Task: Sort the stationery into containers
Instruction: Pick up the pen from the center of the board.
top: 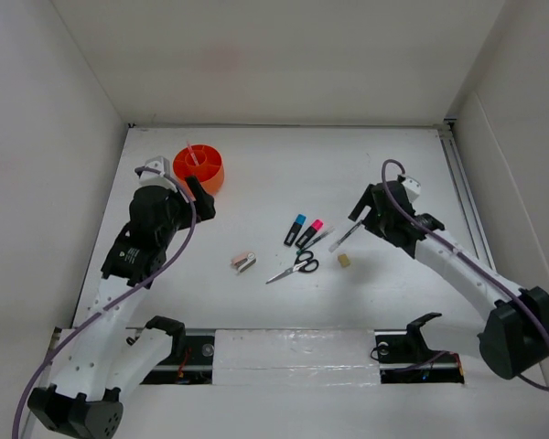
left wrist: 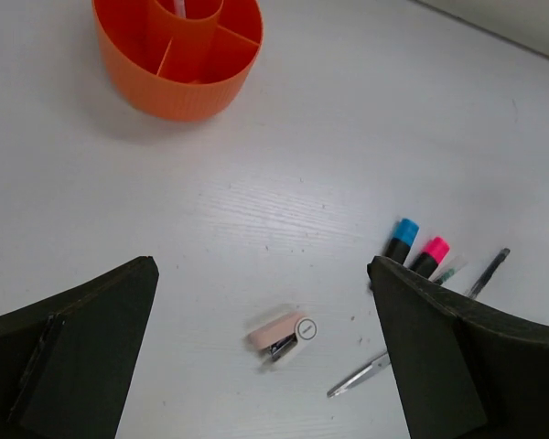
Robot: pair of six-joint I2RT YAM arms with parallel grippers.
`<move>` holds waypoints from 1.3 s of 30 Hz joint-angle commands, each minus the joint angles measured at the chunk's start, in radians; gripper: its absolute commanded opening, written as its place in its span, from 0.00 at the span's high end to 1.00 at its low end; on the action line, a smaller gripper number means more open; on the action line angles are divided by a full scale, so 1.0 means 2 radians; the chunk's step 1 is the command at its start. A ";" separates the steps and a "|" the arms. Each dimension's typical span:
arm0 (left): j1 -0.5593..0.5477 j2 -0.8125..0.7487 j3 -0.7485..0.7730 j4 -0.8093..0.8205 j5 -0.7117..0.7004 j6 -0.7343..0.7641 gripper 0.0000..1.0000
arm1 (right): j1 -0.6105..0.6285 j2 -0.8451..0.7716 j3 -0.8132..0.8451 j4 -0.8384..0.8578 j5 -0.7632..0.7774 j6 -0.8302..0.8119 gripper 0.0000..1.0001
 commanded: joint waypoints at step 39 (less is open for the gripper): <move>-0.001 -0.061 -0.013 0.022 0.040 0.011 0.00 | -0.012 0.306 0.157 -0.093 0.017 0.086 0.43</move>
